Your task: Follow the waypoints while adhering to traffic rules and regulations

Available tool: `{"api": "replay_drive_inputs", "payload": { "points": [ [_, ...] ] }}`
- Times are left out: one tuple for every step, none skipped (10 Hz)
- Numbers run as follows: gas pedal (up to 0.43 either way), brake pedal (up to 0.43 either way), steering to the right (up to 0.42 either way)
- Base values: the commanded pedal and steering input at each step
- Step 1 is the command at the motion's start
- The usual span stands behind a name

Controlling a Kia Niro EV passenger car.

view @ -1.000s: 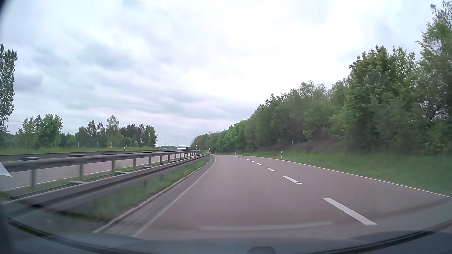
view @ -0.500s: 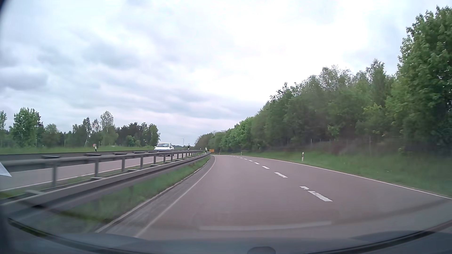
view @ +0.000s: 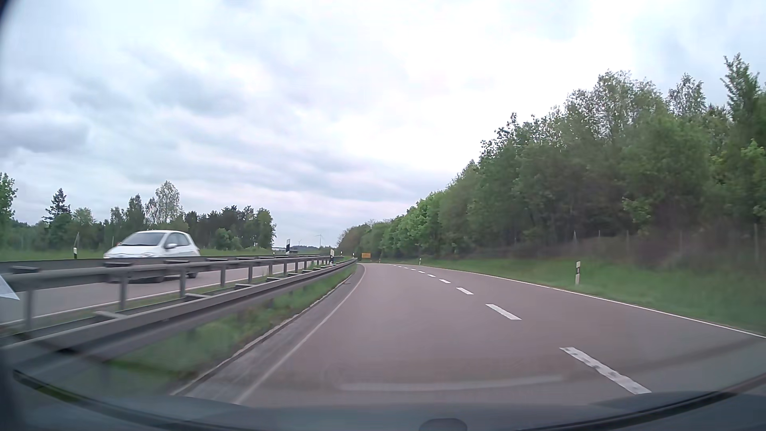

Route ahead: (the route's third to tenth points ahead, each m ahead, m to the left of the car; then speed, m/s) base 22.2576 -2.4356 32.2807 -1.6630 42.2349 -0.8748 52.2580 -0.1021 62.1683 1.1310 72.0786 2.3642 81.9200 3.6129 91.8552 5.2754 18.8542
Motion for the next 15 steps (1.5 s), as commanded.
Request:
{"api": "replay_drive_inputs", "payload": {
  "points": [
    [0.157, 0.000, -0.011],
    [0.150, 0.000, -0.011],
    [0.150, 0.000, -0.011],
    [0.150, 0.000, -0.011],
    [0.150, 0.000, -0.011],
    [0.157, 0.000, -0.011],
    [0.157, 0.000, -0.011],
    [0.157, 0.000, -0.011],
    [0.157, 0.000, -0.011],
    [0.157, 0.000, -0.011],
    [0.157, 0.000, -0.011],
    [0.157, 0.000, -0.011],
    [0.157, 0.000, -0.010],
    [0.157, 0.000, -0.010],
    [0.157, 0.000, -0.010]
  ]
}}
